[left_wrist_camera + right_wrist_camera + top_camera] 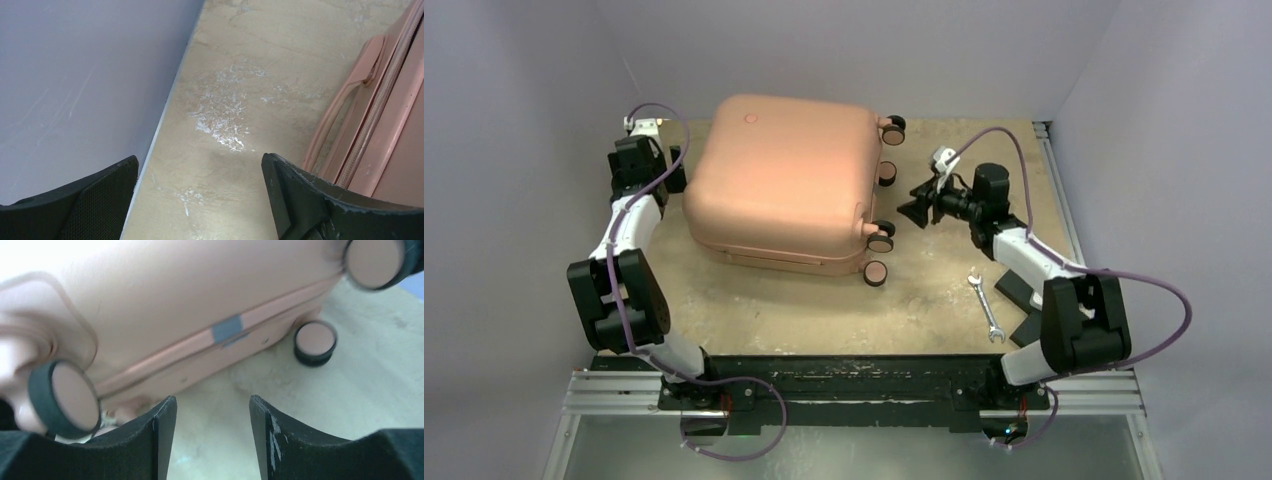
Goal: Pack the luggage
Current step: Zip the luggage at the center of the board.
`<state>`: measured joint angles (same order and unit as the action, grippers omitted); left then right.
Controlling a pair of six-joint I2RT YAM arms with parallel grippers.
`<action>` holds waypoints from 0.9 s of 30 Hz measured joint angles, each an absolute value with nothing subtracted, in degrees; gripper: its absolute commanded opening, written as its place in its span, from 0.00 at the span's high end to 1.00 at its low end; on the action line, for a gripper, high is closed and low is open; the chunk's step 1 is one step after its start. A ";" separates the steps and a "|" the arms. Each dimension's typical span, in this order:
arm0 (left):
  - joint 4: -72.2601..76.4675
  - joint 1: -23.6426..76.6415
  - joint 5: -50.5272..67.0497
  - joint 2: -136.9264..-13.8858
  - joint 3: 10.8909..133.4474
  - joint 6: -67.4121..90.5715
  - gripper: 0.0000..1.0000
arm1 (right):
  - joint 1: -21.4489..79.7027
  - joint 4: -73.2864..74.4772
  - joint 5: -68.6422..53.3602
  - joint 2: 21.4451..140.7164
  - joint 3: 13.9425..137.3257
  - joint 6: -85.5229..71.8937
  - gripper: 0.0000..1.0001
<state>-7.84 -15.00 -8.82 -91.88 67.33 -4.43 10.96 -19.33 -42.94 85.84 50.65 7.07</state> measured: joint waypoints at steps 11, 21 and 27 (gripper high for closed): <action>-7.31 -14.92 -9.61 -86.76 64.18 3.44 0.07 | 12.93 -17.98 -43.72 72.18 31.35 22.52 0.39; -6.52 -14.61 -9.69 -84.62 62.87 7.40 0.08 | 22.68 -17.93 -43.40 73.58 31.88 28.93 0.39; -5.15 -14.61 -10.09 -84.62 61.91 8.71 0.08 | 25.78 -16.93 -39.99 73.60 31.90 30.85 0.39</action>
<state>-5.15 -14.61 -10.09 -84.62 61.91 8.71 25.78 -16.93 -39.99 73.60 31.90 30.85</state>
